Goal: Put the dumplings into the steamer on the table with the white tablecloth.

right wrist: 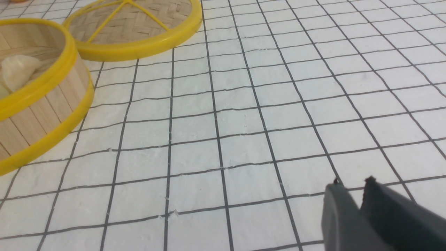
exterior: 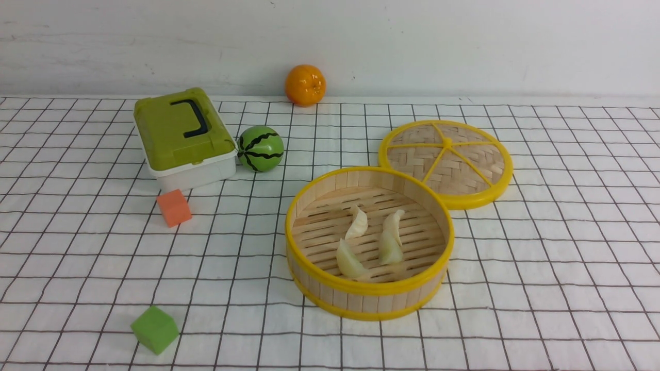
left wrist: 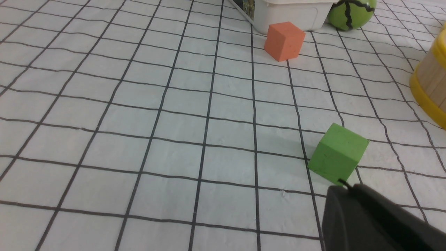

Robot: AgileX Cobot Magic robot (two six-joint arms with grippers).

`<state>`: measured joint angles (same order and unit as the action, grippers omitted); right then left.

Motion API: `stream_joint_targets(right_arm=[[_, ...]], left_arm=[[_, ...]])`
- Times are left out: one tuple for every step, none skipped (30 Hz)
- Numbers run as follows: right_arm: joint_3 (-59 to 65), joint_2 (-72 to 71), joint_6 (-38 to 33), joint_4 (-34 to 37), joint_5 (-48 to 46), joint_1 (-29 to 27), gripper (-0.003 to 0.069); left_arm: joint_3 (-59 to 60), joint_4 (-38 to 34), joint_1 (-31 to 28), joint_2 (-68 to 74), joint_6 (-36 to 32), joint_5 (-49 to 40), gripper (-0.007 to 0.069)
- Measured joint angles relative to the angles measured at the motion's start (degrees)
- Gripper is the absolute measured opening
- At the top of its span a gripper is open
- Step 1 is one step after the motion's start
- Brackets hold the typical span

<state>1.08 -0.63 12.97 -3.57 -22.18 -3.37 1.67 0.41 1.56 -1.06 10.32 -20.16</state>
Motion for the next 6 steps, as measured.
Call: stream_joint_targets(right_arm=[[0.0,0.0,0.0,0.0,0.0,0.0,0.0104],[0.0,0.0,0.0,0.0,0.0,0.0,0.0104],[0.0,0.0,0.0,0.0,0.0,0.0,0.0104],[0.0,0.0,0.0,0.0,0.0,0.0,0.0104],[0.0,0.0,0.0,0.0,0.0,0.0,0.0104],[0.0,0.0,0.0,0.0,0.0,0.0,0.0104]], left_arm=[[0.0,0.0,0.0,0.0,0.0,0.0,-0.0012],[0.0,0.0,0.0,0.0,0.0,0.0,-0.0012],[0.0,0.0,0.0,0.0,0.0,0.0,-0.0011],[0.0,0.0,0.0,0.0,0.0,0.0,-0.001],[0.0,0.0,0.0,0.0,0.0,-0.1,-0.0009],[0.0,0.0,0.0,0.0,0.0,-0.1,-0.0008]])
